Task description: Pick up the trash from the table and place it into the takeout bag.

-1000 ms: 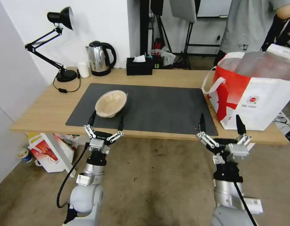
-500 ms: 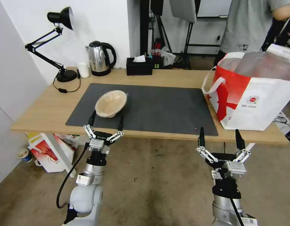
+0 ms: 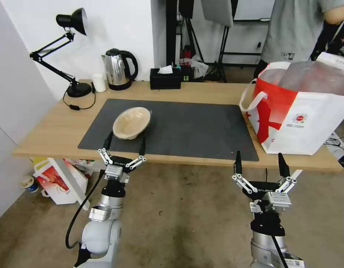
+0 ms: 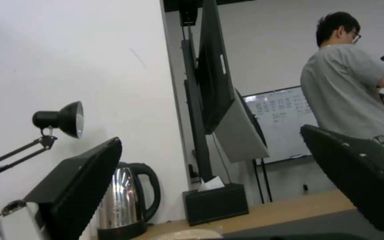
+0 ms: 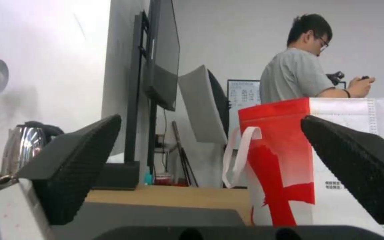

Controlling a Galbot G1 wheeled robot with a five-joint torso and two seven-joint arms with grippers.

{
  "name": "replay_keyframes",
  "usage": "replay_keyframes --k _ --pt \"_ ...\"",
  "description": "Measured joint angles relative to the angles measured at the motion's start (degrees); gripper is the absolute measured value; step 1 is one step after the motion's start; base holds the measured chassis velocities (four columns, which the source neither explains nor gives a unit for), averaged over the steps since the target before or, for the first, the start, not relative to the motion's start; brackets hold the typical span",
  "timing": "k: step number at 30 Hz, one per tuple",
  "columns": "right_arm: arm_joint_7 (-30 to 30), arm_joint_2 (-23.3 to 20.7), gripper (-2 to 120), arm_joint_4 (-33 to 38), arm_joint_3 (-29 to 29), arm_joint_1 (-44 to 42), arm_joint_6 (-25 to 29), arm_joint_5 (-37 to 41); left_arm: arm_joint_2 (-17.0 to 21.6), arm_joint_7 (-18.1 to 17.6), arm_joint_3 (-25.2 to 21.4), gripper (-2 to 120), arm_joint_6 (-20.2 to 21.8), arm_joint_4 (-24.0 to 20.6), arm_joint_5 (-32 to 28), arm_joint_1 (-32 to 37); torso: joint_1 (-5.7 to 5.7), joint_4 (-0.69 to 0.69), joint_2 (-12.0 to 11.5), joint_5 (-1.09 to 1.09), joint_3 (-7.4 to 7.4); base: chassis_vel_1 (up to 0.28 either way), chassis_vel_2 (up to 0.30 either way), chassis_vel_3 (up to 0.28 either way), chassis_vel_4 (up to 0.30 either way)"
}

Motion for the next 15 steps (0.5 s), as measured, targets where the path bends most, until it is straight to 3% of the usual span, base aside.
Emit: replay_keyframes --k 12,15 --pt "0.00 -0.05 100 0.05 0.05 0.05 -0.14 0.00 0.05 0.08 -0.45 100 -0.04 -0.10 0.01 0.39 0.01 0.00 0.00 -0.01 0.00 0.000 0.000 0.000 0.000" --pt "0.00 -0.05 100 0.07 0.06 0.06 -0.17 -0.01 1.56 0.75 -1.56 100 0.16 -1.20 -0.31 1.43 0.02 0.00 0.00 -0.01 0.00 0.000 0.000 0.000 0.000"
